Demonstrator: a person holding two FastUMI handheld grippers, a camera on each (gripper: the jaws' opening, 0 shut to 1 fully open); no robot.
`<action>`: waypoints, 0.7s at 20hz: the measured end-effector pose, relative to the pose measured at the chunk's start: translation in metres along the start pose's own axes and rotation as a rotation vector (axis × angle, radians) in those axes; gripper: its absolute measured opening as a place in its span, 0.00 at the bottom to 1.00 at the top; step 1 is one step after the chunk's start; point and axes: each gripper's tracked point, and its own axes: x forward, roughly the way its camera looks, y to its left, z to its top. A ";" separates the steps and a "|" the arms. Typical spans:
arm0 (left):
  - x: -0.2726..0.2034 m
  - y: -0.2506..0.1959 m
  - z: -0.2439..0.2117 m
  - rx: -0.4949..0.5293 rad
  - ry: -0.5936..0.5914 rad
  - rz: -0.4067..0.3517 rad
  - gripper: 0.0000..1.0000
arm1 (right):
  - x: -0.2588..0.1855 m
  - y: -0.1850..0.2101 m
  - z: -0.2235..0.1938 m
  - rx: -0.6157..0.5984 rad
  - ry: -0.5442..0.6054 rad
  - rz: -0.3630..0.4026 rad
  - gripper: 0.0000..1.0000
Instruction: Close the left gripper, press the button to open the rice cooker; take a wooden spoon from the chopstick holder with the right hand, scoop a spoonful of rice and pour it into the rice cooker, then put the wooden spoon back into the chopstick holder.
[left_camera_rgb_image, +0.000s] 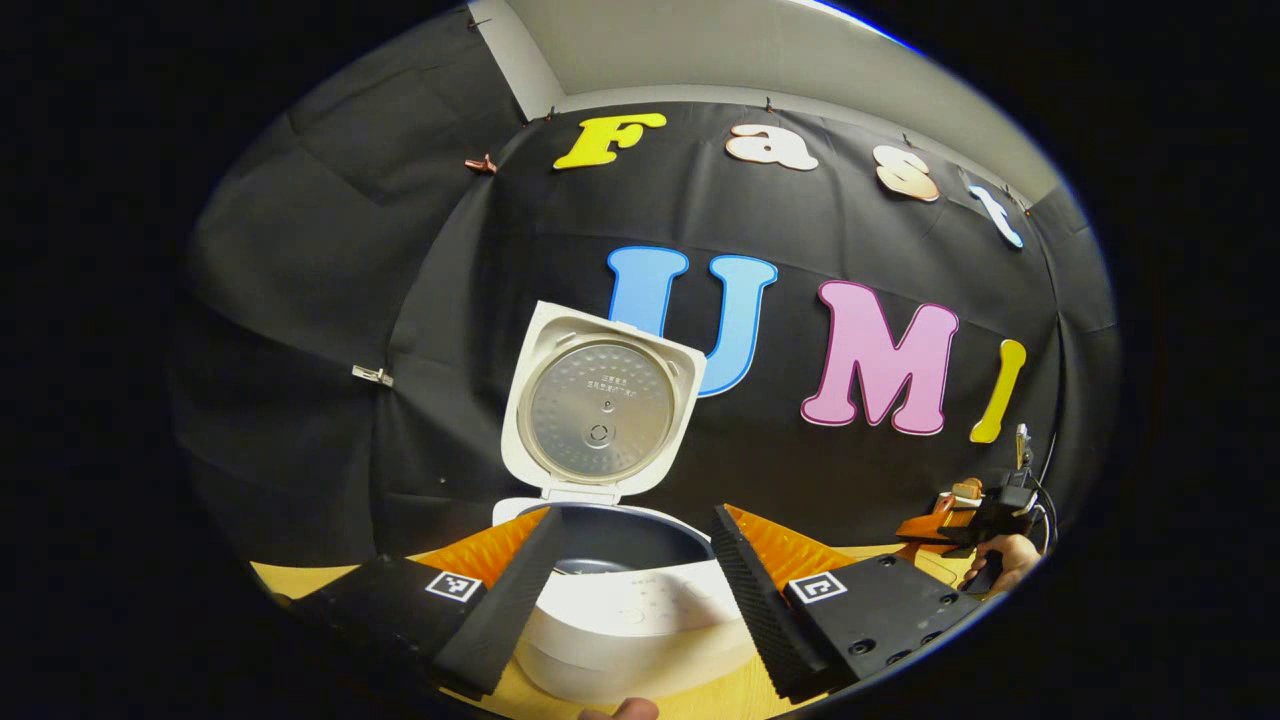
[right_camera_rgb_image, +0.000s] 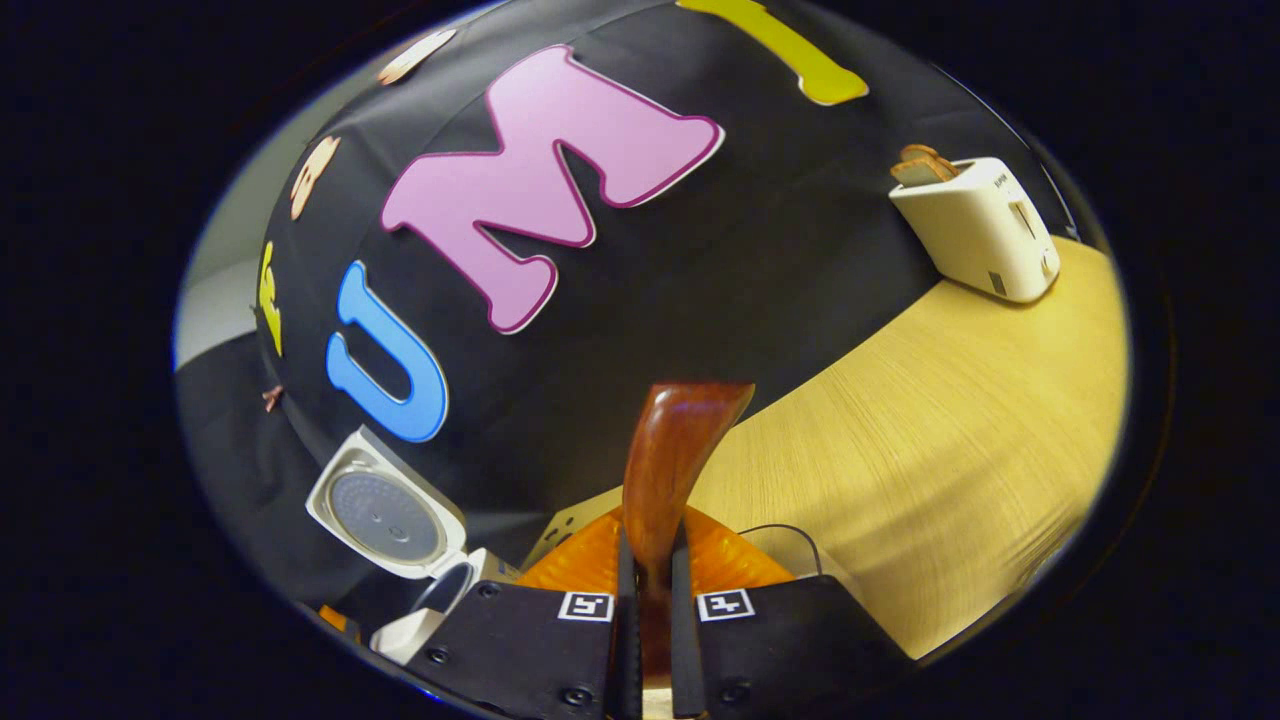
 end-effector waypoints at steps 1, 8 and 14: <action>0.000 0.002 0.002 0.000 -0.004 0.004 0.95 | 0.000 0.003 0.002 0.032 0.003 0.009 0.16; -0.001 0.015 0.005 0.010 -0.006 0.025 0.95 | -0.001 0.028 0.031 0.102 -0.041 0.041 0.16; -0.005 0.031 0.011 0.000 -0.016 0.049 0.95 | 0.005 0.099 0.047 0.118 -0.063 0.124 0.16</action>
